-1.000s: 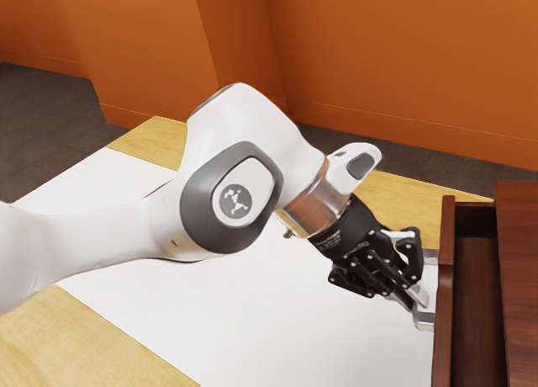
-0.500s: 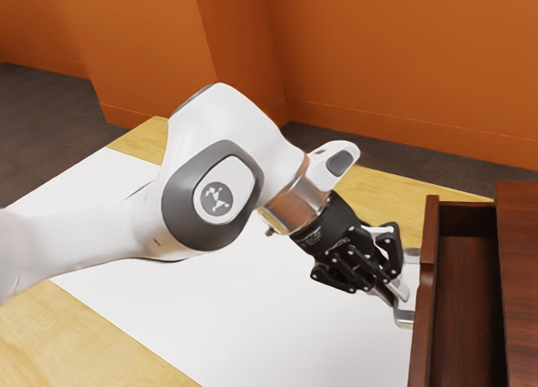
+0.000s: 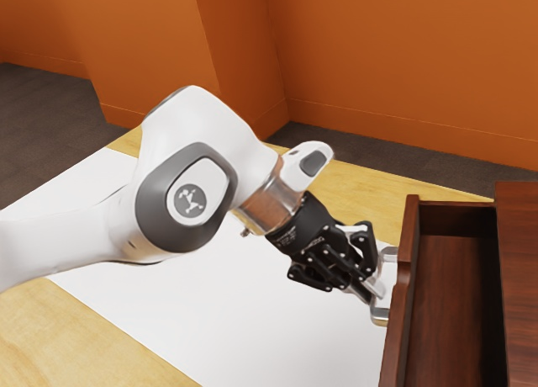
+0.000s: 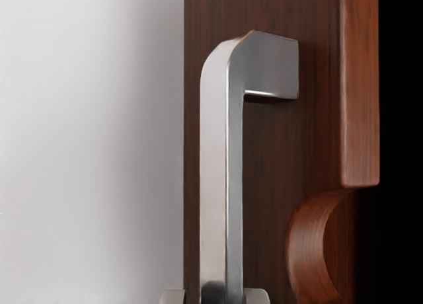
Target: Pull the drawer handle with one arm to open the drawer
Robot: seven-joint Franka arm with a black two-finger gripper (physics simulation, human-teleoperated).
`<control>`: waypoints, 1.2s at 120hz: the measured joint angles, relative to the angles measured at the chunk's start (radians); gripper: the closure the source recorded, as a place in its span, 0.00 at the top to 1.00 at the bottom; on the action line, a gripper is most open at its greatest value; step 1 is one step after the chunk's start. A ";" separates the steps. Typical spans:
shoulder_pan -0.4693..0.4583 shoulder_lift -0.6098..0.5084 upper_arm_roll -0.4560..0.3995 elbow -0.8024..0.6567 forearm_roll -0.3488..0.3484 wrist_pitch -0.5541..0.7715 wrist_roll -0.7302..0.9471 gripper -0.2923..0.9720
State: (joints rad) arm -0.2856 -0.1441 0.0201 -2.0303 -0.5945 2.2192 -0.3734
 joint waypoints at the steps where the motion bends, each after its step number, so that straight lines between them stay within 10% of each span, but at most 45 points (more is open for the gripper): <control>1: 0.001 -0.001 0.000 -0.001 0.000 0.000 0.000 0.23; 124: 0.103 -0.191 -0.006 -0.139 0.025 -0.003 0.000 0.24; 144: 0.116 -0.314 -0.007 -0.099 0.135 -0.052 0.000 0.48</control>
State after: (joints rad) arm -0.1695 -0.4580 0.0127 -2.1291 -0.4594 2.1671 -0.3736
